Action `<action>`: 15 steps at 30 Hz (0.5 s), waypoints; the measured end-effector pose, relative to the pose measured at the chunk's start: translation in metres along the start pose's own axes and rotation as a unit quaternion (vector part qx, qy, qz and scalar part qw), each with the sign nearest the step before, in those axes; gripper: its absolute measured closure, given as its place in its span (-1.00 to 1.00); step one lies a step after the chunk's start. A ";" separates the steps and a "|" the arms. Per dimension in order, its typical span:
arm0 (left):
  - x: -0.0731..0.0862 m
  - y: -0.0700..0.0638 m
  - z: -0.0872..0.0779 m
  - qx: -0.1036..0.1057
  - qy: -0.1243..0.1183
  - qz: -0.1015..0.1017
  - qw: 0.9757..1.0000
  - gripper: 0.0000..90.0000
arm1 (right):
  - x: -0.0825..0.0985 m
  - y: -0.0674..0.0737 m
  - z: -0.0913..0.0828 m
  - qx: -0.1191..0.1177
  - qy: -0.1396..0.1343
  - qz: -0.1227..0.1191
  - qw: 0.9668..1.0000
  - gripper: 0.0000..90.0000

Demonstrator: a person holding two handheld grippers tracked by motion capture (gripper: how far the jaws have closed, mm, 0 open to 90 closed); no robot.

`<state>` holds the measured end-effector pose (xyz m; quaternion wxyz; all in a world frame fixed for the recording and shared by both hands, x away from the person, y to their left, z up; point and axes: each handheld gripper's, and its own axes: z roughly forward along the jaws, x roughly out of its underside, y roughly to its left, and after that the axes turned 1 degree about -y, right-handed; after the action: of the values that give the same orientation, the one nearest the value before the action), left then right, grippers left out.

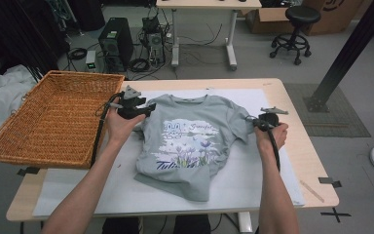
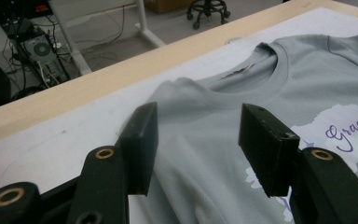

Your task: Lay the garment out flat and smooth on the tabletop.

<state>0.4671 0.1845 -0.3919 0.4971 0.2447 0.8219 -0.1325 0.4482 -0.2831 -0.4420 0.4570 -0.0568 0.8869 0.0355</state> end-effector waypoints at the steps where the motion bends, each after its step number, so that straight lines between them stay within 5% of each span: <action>1: 0.001 0.000 0.000 -0.001 0.000 0.000 1.000 0.08 | -0.012 -0.013 0.002 0.028 -0.006 -0.004 1.000 1.00; 5: 0.003 0.000 0.001 -0.005 0.002 0.004 1.000 0.08 | -0.026 -0.026 0.007 0.056 0.001 -0.013 0.998 1.00; 7: 0.003 0.002 0.000 -0.006 0.001 0.000 1.000 0.08 | -0.029 -0.030 0.014 0.076 0.029 -0.036 0.996 1.00; 8: 0.003 0.003 -0.002 -0.007 -0.001 -0.004 1.000 0.08 | -0.027 -0.031 0.019 0.080 0.039 -0.033 0.995 0.80; 9: 0.002 0.004 -0.004 -0.008 -0.005 -0.008 1.000 0.08 | -0.027 -0.031 0.019 0.080 0.039 -0.033 0.995 0.80; 12: -0.004 0.005 -0.014 0.002 -0.019 -0.015 1.000 0.08 | -0.026 -0.024 0.017 0.050 0.024 -0.028 0.998 0.60; 15: -0.007 -0.004 -0.025 0.026 -0.032 -0.009 0.999 0.06 | -0.021 -0.005 0.004 -0.034 -0.029 -0.004 0.999 0.36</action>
<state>0.4489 0.1909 -0.3736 0.5155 0.2455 0.8040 -0.1662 0.4641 -0.2863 -0.4276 0.4804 -0.0750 0.8714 0.0649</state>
